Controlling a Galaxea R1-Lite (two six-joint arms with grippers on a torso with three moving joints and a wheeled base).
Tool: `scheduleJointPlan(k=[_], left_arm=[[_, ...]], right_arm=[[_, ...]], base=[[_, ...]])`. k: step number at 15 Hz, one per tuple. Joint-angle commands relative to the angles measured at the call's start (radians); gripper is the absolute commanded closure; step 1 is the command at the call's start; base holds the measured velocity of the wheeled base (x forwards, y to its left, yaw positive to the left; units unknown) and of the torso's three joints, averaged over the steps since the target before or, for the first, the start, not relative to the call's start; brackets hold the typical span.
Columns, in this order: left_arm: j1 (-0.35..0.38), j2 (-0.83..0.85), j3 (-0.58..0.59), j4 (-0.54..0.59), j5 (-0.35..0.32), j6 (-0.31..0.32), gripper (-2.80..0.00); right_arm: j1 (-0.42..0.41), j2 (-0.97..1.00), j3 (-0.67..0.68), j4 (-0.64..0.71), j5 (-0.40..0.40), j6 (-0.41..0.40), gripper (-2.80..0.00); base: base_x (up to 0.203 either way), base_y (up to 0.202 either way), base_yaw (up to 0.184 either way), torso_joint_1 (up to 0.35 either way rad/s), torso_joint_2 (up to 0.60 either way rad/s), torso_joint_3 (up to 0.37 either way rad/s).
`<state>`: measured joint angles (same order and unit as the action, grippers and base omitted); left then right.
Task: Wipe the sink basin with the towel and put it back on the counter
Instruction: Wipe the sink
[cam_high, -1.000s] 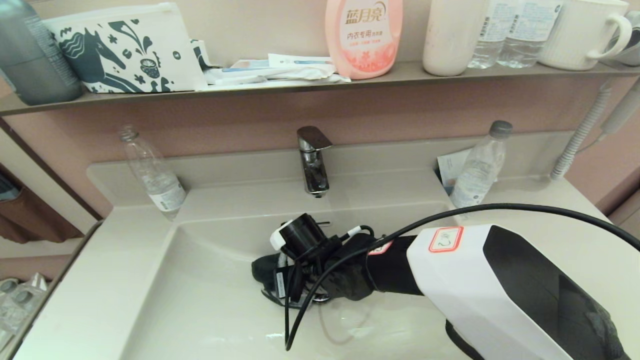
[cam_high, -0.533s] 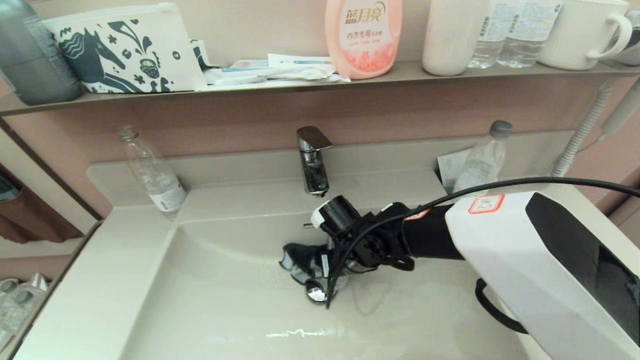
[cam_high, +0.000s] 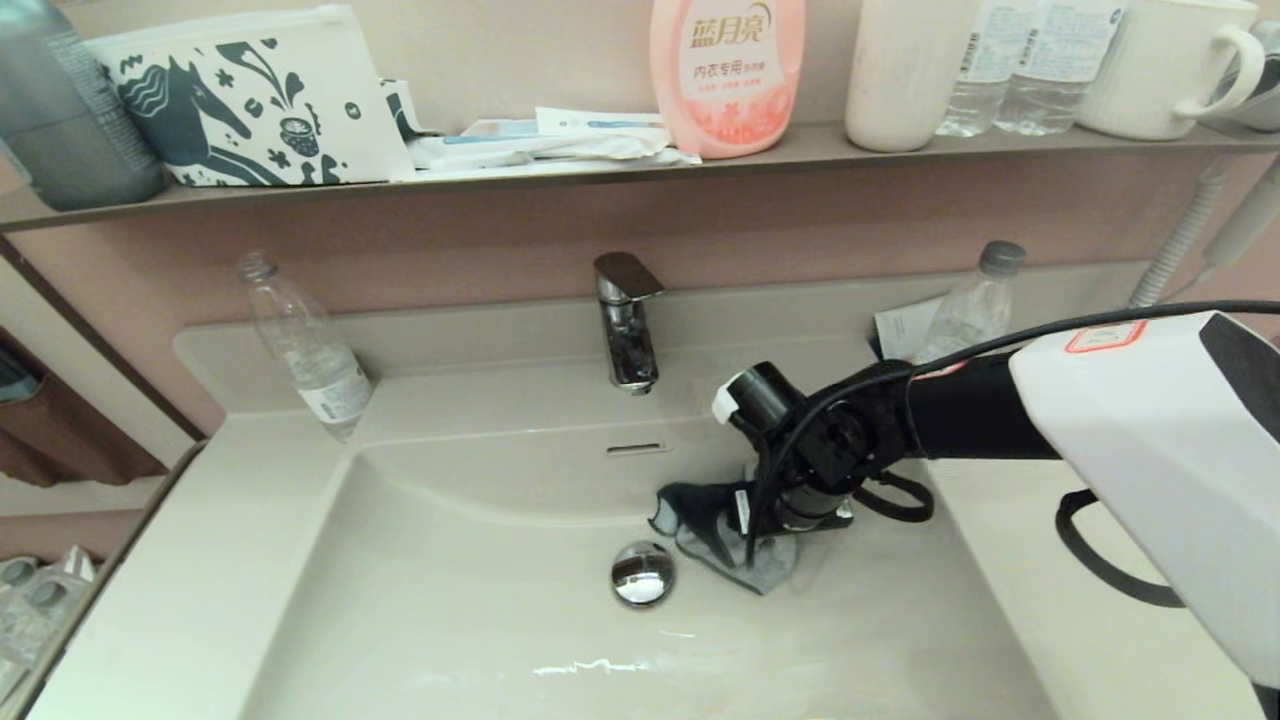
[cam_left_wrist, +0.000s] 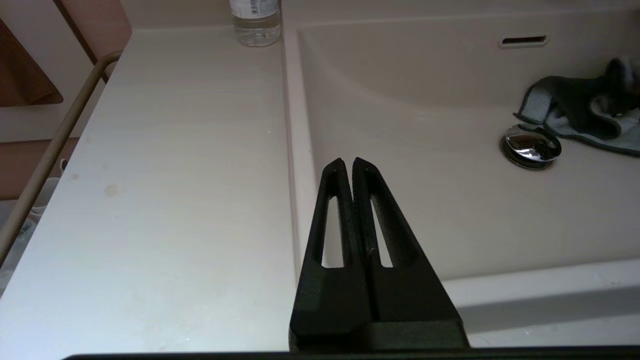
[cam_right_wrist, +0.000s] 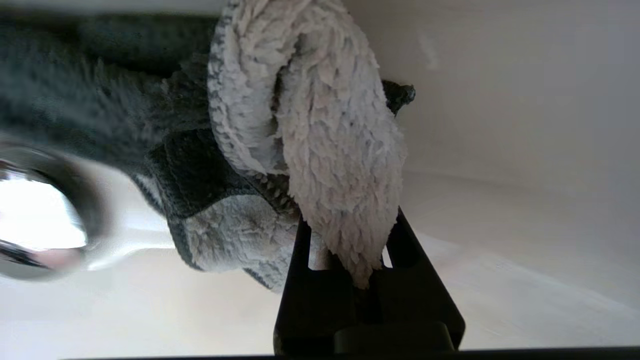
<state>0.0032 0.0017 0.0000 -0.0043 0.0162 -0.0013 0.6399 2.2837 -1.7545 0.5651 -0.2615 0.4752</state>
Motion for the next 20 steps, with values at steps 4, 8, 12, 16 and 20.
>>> scheduleJointPlan(k=[4,8,12,16,20], left_arm=[[0.000,0.001,0.000,0.000,0.001,0.000,0.00],[0.001,0.001,0.000,0.000,0.001,0.000,0.00],[0.000,0.001,0.000,0.000,0.001,0.000,0.00],[0.001,0.001,0.000,0.000,0.001,0.000,0.00],[0.000,0.001,0.000,0.000,0.001,0.000,0.00]], right_arm=[[-0.039,-0.133,0.182,0.112,-0.010,-0.067,0.00],[-0.003,-0.171,0.200,0.432,0.016,-0.076,0.00],[0.098,-0.232,0.198,0.496,0.096,-0.073,0.00],[0.142,-0.282,0.129,0.490,0.098,0.007,0.00],[0.078,-0.329,0.116,0.366,0.055,0.055,0.00]], base=[[0.000,0.000,0.000,0.000,0.00,0.000],[0.000,0.000,0.000,0.000,0.00,0.000],[0.000,0.000,0.000,0.000,0.00,0.000],[0.000,0.000,0.000,0.000,0.00,0.000],[0.000,0.000,0.000,0.000,0.00,0.000]])
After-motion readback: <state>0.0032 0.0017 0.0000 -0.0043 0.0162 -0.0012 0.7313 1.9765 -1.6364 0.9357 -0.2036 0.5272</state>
